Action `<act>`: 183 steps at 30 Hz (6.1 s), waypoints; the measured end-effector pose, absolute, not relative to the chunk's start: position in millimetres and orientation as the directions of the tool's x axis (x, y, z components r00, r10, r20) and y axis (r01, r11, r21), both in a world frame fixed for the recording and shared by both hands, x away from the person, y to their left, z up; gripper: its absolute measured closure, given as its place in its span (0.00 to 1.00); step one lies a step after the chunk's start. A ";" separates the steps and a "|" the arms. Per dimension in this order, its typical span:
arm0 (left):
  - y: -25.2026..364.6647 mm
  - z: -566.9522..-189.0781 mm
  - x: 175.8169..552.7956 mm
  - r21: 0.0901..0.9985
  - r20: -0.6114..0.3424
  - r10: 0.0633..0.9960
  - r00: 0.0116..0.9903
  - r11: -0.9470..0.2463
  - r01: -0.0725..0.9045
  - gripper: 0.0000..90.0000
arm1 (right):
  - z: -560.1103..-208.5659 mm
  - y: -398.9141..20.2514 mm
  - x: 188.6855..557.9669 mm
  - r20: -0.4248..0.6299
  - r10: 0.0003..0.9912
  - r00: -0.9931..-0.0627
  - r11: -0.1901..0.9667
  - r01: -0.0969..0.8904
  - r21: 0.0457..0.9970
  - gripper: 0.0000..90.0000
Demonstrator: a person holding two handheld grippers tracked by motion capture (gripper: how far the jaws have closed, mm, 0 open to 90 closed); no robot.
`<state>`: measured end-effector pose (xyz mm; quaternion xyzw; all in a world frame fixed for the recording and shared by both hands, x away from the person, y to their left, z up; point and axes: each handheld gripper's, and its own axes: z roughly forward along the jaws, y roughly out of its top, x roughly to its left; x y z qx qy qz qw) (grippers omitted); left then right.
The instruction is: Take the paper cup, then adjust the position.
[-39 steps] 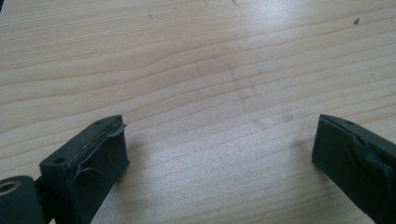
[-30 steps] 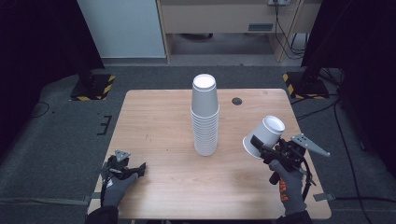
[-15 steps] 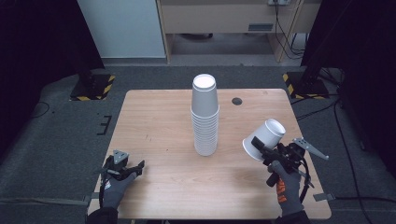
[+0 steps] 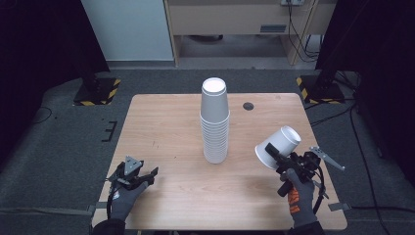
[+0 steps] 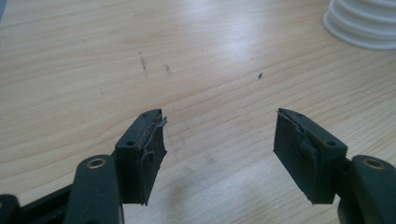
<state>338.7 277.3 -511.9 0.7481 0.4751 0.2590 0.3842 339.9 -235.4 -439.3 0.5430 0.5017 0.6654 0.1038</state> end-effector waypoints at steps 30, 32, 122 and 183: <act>201.2 -475.7 323.1 0.932 -0.040 0.796 0.604 -0.188 0.310 0.36 | -443.7 -238.0 340.7 0.692 0.616 -0.377 -0.545 0.430 0.720 0.17; 195.6 -474.7 322.4 0.933 -0.037 0.788 0.614 -0.192 0.303 0.36 | -442.6 -239.5 340.6 0.696 0.613 -0.375 -0.555 0.424 0.716 0.17; 9.2 -465.9 361.2 0.989 0.020 0.584 0.811 -0.132 0.071 0.52 | -451.8 -218.4 337.8 0.776 0.507 -0.374 -0.580 0.519 0.629 0.17; 16.6 -463.8 354.9 0.985 0.071 0.541 0.838 -0.171 0.027 0.95 | -458.8 -227.3 347.4 0.747 0.542 -0.385 -0.550 0.510 0.661 0.06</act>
